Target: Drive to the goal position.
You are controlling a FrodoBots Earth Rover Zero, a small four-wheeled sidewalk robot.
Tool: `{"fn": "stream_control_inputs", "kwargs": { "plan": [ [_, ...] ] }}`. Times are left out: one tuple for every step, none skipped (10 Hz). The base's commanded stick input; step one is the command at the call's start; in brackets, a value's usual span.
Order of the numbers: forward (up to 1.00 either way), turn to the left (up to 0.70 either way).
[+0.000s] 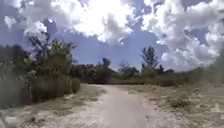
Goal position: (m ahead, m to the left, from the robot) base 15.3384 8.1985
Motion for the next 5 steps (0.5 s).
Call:
{"fn": "stream_control_inputs", "kwargs": {
  "plan": [
    [0.7, 0.0],
    [0.7, 0.0],
    [0.7, 0.0],
    [0.7, 0.0],
    [0.7, 0.0]
  ]
}}
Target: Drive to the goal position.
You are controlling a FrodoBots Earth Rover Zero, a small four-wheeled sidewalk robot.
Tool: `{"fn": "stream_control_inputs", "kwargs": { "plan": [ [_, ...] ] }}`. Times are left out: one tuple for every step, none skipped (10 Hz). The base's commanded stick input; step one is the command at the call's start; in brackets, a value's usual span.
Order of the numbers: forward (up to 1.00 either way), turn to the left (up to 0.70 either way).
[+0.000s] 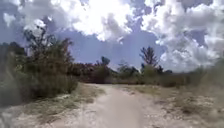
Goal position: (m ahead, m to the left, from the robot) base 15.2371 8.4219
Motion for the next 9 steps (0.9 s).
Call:
{"fn": "stream_control_inputs", "kwargs": {
  "plan": [
    [0.7, 0.0],
    [0.7, 0.0],
    [0.7, 0.16],
    [0.7, 0.34],
    [0.7, 0.35],
    [0.7, 0.35],
    [0.7, 0.32],
    [0.7, 0.09],
    [0.7, 0.0]
  ]
}}
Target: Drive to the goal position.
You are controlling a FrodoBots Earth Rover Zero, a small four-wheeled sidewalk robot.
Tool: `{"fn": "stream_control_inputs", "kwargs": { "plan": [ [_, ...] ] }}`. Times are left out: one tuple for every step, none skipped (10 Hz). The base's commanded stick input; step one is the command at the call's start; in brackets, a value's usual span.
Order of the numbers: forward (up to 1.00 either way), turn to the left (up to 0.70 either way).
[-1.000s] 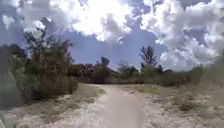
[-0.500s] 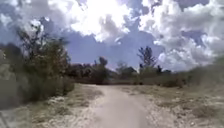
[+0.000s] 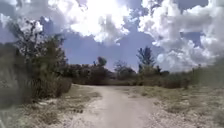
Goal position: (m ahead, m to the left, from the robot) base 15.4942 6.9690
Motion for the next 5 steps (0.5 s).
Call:
{"fn": "stream_control_inputs", "kwargs": {
  "plan": [
    [0.7, 0.0],
    [0.7, 0.0],
    [0.7, 0.0],
    [0.7, 0.0],
    [0.7, 0.0]
  ]
}}
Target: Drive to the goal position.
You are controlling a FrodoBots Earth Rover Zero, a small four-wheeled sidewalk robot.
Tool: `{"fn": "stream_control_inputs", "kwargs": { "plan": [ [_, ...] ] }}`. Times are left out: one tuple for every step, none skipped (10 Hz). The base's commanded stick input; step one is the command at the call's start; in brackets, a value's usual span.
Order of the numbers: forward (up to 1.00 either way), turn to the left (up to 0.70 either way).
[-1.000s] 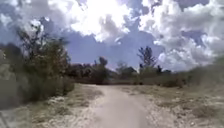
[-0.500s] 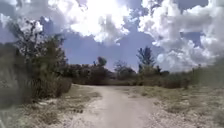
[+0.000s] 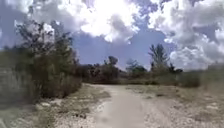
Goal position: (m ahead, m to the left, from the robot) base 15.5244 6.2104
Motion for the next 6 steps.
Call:
{"fn": "stream_control_inputs", "kwargs": {
  "plan": [
    [0.7, 0.0],
    [0.7, 0.0],
    [0.7, 0.0],
    [0.7, 0.0],
    [0.7, 0.0],
    [0.7, 0.0]
  ]
}}
